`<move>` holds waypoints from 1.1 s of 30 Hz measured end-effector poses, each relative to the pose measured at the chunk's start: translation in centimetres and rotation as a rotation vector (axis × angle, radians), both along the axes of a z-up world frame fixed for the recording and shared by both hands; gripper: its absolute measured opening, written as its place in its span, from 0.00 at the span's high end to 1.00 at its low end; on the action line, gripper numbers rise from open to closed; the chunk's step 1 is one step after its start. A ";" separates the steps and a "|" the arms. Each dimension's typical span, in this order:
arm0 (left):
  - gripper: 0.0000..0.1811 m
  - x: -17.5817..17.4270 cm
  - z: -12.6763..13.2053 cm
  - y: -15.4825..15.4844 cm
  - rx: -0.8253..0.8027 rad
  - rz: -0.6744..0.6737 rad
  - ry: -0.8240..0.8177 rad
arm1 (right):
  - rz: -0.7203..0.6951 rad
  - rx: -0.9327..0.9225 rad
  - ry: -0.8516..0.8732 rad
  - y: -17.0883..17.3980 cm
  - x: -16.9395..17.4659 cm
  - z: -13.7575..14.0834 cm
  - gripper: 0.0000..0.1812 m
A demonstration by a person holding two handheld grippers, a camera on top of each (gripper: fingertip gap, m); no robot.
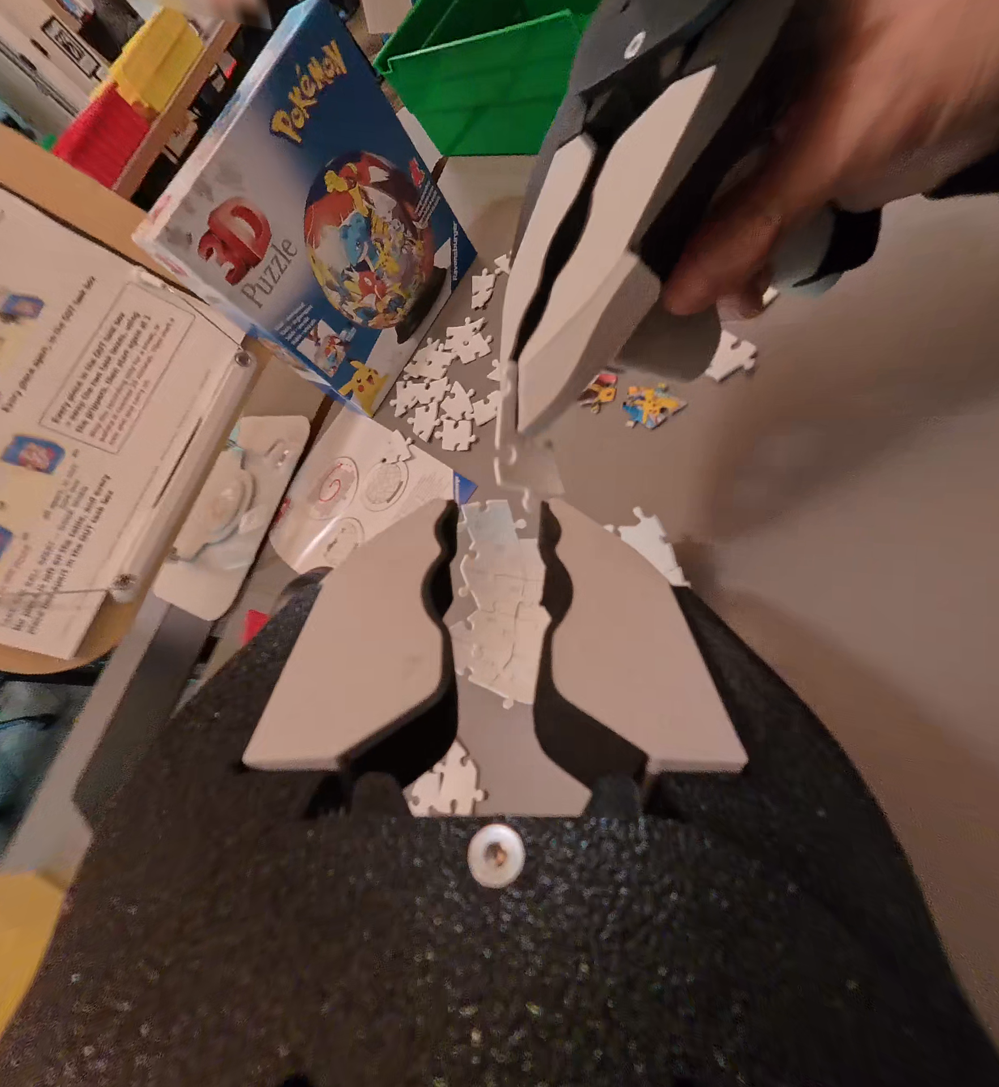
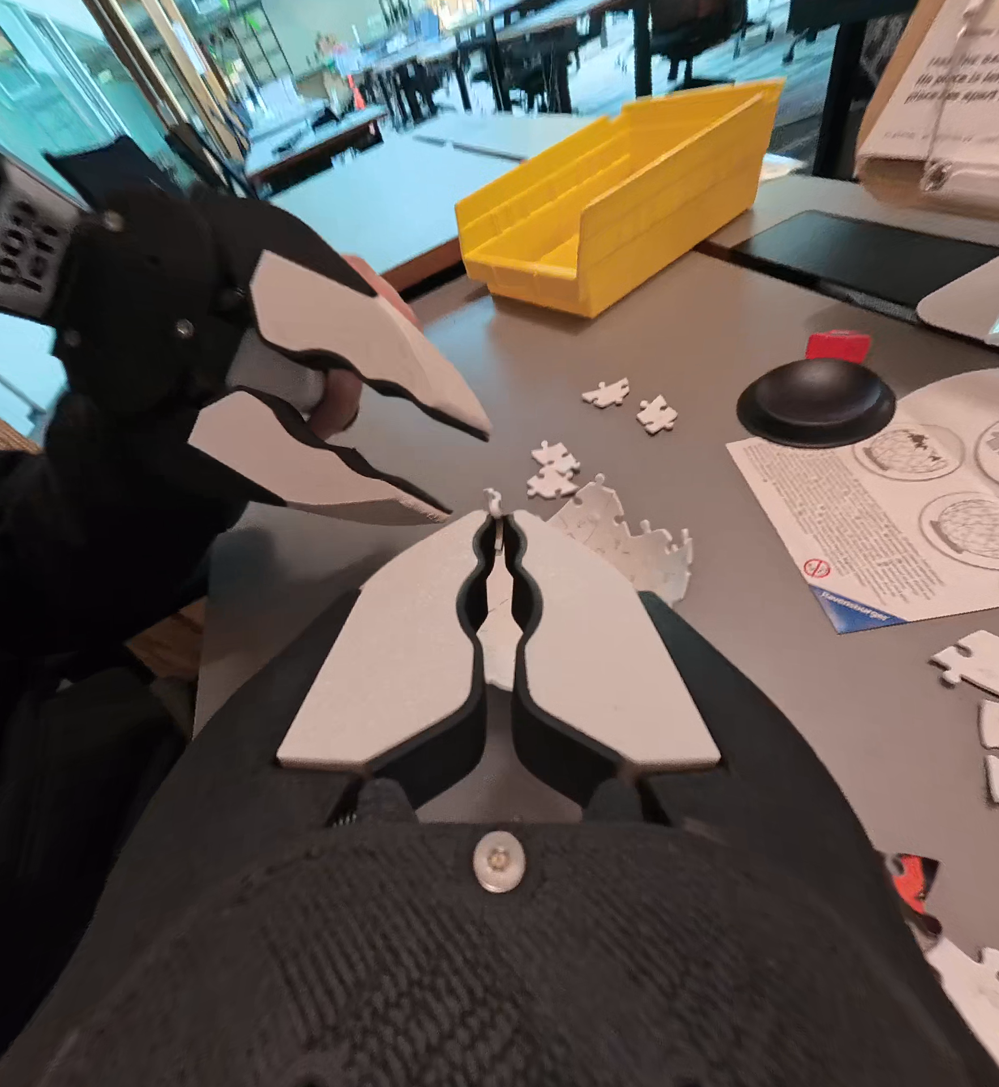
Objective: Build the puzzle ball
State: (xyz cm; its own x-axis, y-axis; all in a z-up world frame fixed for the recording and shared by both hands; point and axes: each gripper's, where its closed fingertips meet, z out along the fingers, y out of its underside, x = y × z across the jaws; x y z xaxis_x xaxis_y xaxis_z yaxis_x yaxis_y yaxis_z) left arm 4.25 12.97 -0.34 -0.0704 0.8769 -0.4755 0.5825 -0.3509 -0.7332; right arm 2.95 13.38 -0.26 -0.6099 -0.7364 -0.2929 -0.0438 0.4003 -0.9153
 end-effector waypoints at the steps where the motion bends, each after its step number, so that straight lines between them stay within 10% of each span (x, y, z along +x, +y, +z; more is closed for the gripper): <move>1: 0.89 -0.1 0.1 -0.1 0.042 0.003 0.024 | -0.005 -0.018 -0.027 -0.1 -0.5 0.5 0.99; 11: 0.92 -2.9 2.1 0.6 0.425 -0.148 0.159 | 0.041 -0.191 -0.081 0.9 -3.2 3.7 0.99; 33: 1.00 -2.8 1.5 -0.1 0.603 -0.080 0.354 | -0.054 -0.094 -0.140 -0.8 -4.2 2.6 1.00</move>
